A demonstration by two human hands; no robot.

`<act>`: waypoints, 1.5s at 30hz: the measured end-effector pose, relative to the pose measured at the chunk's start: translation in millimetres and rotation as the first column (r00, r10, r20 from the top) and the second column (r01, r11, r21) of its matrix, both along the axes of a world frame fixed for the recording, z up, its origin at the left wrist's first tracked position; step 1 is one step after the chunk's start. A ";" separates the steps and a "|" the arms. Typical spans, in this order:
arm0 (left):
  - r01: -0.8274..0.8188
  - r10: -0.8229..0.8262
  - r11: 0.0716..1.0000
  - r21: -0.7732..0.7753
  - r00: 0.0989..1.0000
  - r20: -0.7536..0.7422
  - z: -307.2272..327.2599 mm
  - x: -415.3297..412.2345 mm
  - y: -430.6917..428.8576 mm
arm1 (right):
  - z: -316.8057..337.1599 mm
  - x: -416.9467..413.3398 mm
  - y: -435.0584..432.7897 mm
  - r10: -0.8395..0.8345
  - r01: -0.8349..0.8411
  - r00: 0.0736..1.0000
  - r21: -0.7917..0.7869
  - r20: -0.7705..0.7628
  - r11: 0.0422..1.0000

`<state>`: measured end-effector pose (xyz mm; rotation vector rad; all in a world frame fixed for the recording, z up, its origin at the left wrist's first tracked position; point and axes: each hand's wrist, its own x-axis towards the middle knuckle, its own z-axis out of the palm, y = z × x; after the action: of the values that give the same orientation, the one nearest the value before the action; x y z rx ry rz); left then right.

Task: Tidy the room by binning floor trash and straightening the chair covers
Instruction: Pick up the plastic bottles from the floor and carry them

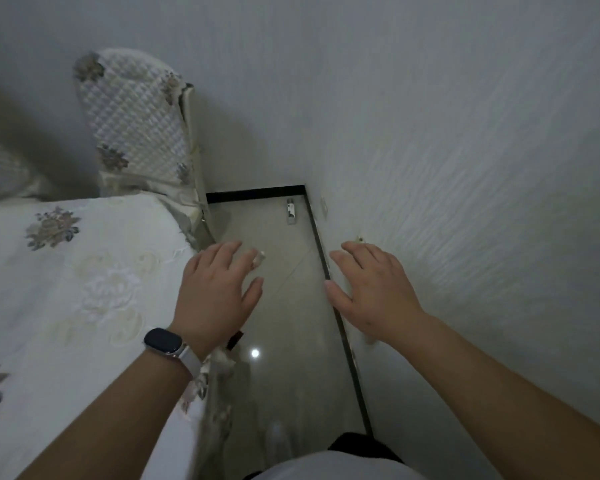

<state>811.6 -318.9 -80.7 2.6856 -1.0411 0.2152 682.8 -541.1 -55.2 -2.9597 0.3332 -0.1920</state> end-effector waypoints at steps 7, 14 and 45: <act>-0.053 0.054 0.997 0.063 0.998 -0.014 -8.9 76.6 -21.2 | -15.0 87.7 -32.3 0.042 -0.042 0.999 0.005 0.018 0.999; -0.108 0.113 0.988 0.107 0.993 -0.036 -21.1 163.1 -75.7 | -51.7 188.9 -89.9 0.072 -0.072 0.997 0.039 0.010 0.997; -0.230 0.241 0.971 0.071 0.926 -0.292 -243.1 467.7 -196.1 | -232.7 524.1 -201.4 0.123 -0.102 0.974 0.115 -0.191 0.988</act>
<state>1279.3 -515.0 -323.7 2.7570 -0.6380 -0.1664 1206.9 -742.5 -287.9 -2.8871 0.1908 0.1314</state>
